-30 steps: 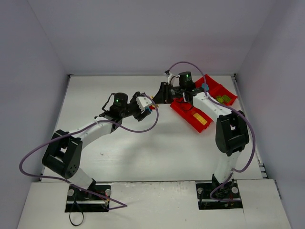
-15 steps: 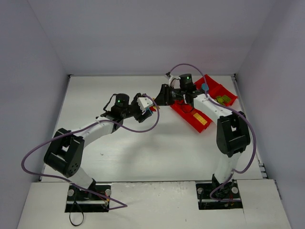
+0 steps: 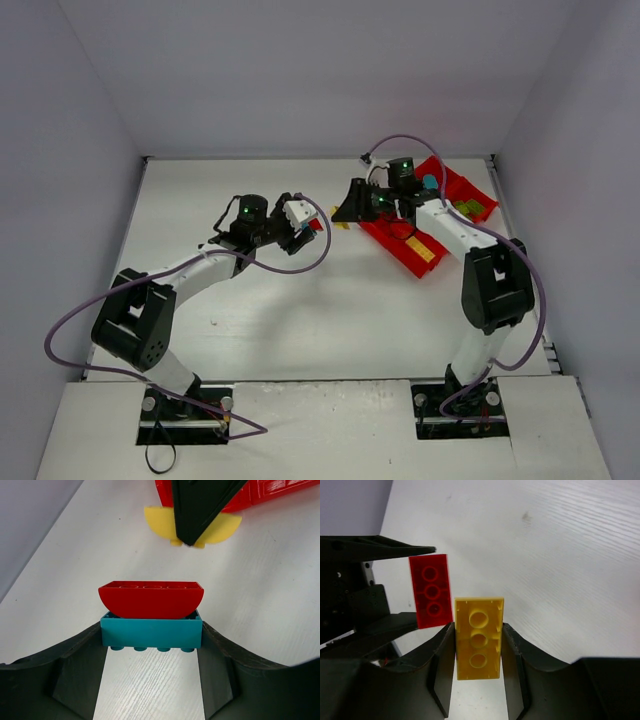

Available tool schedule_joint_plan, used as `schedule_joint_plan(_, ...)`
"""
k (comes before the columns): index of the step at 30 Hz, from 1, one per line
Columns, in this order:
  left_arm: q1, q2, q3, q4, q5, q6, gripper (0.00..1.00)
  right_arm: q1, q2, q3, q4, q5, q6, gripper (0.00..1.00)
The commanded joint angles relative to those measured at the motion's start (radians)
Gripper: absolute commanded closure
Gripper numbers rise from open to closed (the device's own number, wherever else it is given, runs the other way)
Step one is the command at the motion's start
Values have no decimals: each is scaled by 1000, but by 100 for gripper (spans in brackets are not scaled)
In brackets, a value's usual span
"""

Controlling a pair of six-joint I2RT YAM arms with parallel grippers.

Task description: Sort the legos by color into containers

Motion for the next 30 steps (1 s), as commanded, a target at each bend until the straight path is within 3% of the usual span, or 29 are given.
schedule_joint_plan(1,3,-36,25,70,1,-5,80,-55,-130,-29,-17,148,-28,100)
schedule_joint_plan(9,3,-41,31,87,6,-5,80,-193,-332,-182,-146,563,-33,100)
schedule_joint_plan(13,3,-33,44,92,21,-4,81,-234,-371,-225,-185,720,-24,89)
schedule_joint_plan(20,-2,-30,58,87,30,-5,80,-279,-293,-196,-200,754,-5,66)
schedule_joint_plan(24,-6,-37,63,76,33,-2,81,-293,-256,-201,-202,756,7,57)
schedule_joint_plan(30,-16,-34,66,62,59,10,80,-293,-241,-188,-200,717,5,32)
